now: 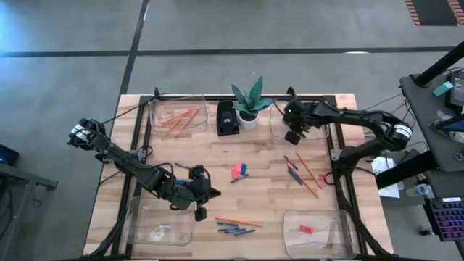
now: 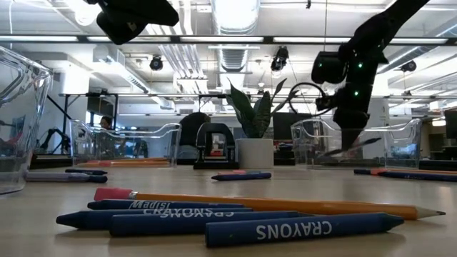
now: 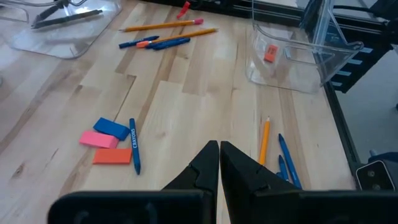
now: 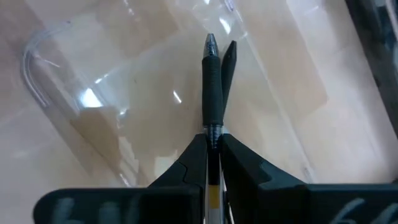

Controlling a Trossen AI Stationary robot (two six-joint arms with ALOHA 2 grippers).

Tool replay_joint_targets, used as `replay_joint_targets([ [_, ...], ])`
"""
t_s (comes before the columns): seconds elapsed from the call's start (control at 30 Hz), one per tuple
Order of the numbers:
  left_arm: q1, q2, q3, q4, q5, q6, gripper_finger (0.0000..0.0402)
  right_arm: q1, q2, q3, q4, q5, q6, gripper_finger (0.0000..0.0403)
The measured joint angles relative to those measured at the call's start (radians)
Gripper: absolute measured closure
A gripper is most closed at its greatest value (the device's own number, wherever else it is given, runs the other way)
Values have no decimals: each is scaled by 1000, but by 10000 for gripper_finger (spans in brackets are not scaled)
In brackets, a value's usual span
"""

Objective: Sort crayons/erasers/pens/pencils in bins
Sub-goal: Put the black pen into the top right transparent bin, then put the orange pencil into the top left transparent bin

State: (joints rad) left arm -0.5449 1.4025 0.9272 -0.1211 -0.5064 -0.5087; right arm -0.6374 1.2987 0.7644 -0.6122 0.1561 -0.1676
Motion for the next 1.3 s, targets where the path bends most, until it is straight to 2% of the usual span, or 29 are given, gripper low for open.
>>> replay_joint_targets([
  [0.37,0,0,-1,0,0,0,400,-1,79,3,10,-15,-9,374],
  [0.63,0,0,-1,0,0,0,400,0,80,2,60,-3,0,371],
  [1.13,0,0,-2,0,1,-1,400,0,78,1,71,2,25,313],
  [1.3,0,0,-2,0,2,-4,400,0,35,-1,60,8,37,297],
])
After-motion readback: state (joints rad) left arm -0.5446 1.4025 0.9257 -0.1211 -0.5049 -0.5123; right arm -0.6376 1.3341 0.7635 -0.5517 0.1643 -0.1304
